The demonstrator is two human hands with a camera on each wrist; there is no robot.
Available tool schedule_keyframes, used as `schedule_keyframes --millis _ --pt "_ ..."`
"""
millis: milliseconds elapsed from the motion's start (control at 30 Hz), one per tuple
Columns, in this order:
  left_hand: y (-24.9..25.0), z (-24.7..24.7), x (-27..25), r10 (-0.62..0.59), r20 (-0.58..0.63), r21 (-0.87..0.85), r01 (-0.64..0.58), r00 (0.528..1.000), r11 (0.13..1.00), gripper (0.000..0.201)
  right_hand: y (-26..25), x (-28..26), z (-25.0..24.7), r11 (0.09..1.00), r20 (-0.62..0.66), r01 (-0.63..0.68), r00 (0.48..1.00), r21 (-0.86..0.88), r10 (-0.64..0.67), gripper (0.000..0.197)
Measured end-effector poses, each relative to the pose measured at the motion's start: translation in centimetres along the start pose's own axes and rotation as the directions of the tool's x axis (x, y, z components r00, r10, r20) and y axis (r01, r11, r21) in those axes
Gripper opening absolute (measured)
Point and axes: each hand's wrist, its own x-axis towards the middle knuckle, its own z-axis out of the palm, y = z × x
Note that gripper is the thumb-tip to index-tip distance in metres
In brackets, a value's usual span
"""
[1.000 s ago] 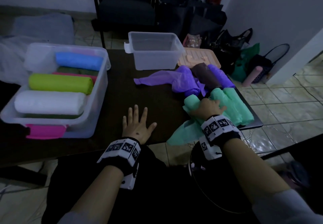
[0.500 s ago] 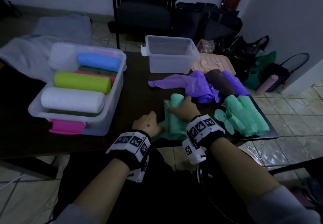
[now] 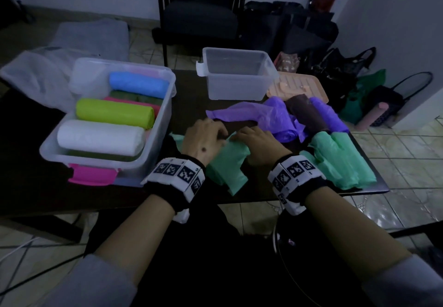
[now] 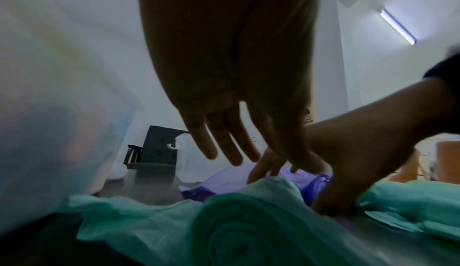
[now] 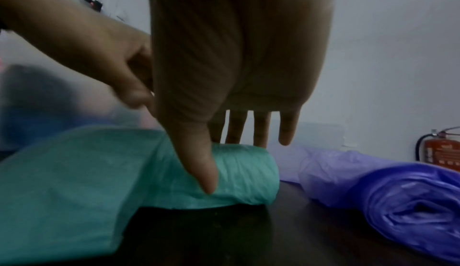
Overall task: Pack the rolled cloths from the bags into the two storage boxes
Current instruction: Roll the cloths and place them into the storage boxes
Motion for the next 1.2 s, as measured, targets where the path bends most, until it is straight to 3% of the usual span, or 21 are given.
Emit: schedule_keyframes --millis 67,133,200,300,400,500,567,633,733,800,900,967,1100,1200 --pt "0.2 0.1 -0.5 0.101 0.265 -0.091 -0.080 0.959 0.993 0.043 -0.2 0.5 0.0 1.000 0.026 -0.006 1.000 -0.025 0.007 0.063" --pt "-0.1 0.7 -1.2 0.164 0.420 -0.042 -0.161 0.893 0.986 0.061 -0.3 1.0 0.0 0.999 0.056 -0.005 0.998 -0.052 0.008 0.066" --pt "-0.9 1.4 -1.8 0.196 0.432 0.000 -0.217 0.881 0.976 0.064 -0.2 1.3 0.1 0.997 0.073 -0.008 0.997 -0.074 0.014 0.067" --pt "-1.8 1.4 -1.8 0.254 0.320 -0.092 -0.236 0.913 0.967 0.048 -0.1 1.1 0.2 0.996 0.086 -0.018 0.996 -0.083 0.025 0.064" --pt "-1.7 0.7 -1.3 0.172 0.288 -0.238 -0.104 0.942 0.966 0.045 0.0 0.6 0.5 0.997 0.058 -0.021 0.998 -0.071 0.025 0.061" --pt "-1.4 0.0 -0.7 -0.057 0.137 -0.348 0.102 0.989 0.932 0.045 0.1 0.1 0.7 0.998 0.041 -0.025 0.999 -0.064 0.027 0.061" --pt "-1.5 -0.1 0.2 -0.224 -0.025 -0.394 0.196 0.974 0.898 0.031 0.3 -0.2 0.7 0.997 0.050 -0.030 0.998 -0.074 0.034 0.062" --pt "-2.0 0.2 1.2 -0.396 -0.085 -0.458 0.317 0.914 0.830 0.030 0.4 -0.5 0.6 0.995 0.093 -0.032 0.995 -0.090 0.041 0.067" --pt "-2.8 1.1 2.4 -0.554 0.152 -0.430 0.559 0.818 0.708 0.061 0.0 -1.0 0.5 0.994 0.090 -0.013 0.996 -0.104 0.022 0.076" --pt "-3.3 1.7 2.6 -0.551 0.248 -0.266 0.603 0.797 0.752 0.065 -0.6 -1.0 0.7 0.998 0.041 0.029 0.999 -0.050 -0.027 0.075" --pt "-3.4 2.0 2.9 -0.532 0.261 -0.106 0.572 0.805 0.813 0.062 -1.3 -0.7 1.2 0.998 0.065 0.067 0.996 0.006 -0.068 0.072" --pt "-3.6 2.3 3.5 -0.549 0.268 -0.170 0.600 0.792 0.782 0.068 -1.6 -0.6 1.5 0.998 0.083 0.065 0.994 0.007 -0.065 0.075" --pt "-3.7 2.5 4.5 -0.573 0.421 -0.433 0.711 0.703 0.554 0.083 -1.9 -1.1 2.0 0.993 0.005 0.019 1.000 0.116 -0.020 0.081" --pt "-3.7 2.9 5.1 -0.576 0.397 -0.459 0.698 0.714 0.549 0.068 -1.8 -1.3 2.0 0.993 -0.028 0.046 0.999 0.112 -0.043 0.078"
